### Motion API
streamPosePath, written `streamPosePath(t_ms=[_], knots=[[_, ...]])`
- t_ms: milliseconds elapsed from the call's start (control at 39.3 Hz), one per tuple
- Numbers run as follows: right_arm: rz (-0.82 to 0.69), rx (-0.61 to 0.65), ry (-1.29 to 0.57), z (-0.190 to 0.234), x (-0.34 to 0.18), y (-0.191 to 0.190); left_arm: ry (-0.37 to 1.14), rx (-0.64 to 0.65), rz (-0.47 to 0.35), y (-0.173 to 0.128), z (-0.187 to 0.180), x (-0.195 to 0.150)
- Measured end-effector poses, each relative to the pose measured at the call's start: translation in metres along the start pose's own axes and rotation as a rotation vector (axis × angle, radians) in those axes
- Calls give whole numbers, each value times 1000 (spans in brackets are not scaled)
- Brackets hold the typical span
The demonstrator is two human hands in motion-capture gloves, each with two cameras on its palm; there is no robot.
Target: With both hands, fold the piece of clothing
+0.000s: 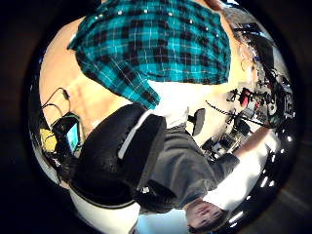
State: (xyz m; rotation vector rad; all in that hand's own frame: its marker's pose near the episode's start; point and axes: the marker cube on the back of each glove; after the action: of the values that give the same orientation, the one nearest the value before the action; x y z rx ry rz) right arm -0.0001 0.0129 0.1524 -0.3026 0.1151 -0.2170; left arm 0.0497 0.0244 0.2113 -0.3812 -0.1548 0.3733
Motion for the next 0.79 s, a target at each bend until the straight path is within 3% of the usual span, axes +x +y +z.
streamPosePath(t_ms=[153,280,432,610,737,788], knots=[[-14,-45,29,38,1,-18,13,-79,36,-18,41,16],[-22,-86,44,61,-5,-22,-56,-137,17,-36,71,20],[-31,-137,79,96,-4,-37,-75,-182,44,-40,96,29],[-31,-183,107,141,-3,-55,-98,-220,11,-58,128,29],[-3,-174,112,156,-2,-62,-130,-177,-34,-56,126,29],[46,-209,112,160,-2,-60,-128,-221,-76,-48,124,30]])
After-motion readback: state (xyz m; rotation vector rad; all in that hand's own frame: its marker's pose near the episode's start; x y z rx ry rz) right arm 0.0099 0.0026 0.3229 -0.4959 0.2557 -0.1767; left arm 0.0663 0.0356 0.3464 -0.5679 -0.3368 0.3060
